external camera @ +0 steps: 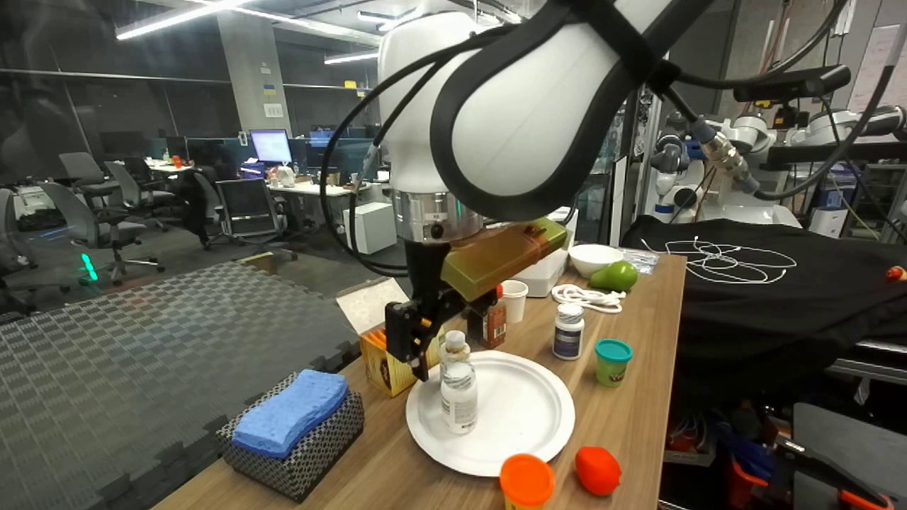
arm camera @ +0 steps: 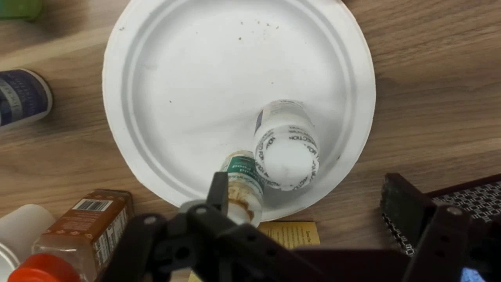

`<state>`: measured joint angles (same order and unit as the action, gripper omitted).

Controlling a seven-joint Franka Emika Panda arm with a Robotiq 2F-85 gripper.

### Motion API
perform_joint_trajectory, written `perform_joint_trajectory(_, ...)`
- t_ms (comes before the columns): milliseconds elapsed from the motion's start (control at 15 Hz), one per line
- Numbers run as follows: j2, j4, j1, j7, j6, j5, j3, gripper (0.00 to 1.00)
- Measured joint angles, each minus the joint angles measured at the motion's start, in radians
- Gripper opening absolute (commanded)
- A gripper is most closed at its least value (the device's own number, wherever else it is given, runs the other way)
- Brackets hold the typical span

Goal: Place the containers and orange plush toy on the white plate

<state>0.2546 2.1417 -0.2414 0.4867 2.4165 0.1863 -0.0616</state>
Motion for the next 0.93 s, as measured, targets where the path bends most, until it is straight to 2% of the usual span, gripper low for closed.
perform_joint_trajectory(267, -0.069, 0.029, 0.000, 0.013, -0.034, -0.037, -0.002, 1.00)
perform_joint_trajectory(467, -0.146, 0.093, 0.000, 0.035, -0.036, -0.041, -0.015, 1.00)
perform_joint_trajectory(933, -0.339, 0.304, -0.003, 0.100, -0.035, -0.051, -0.117, 1.00)
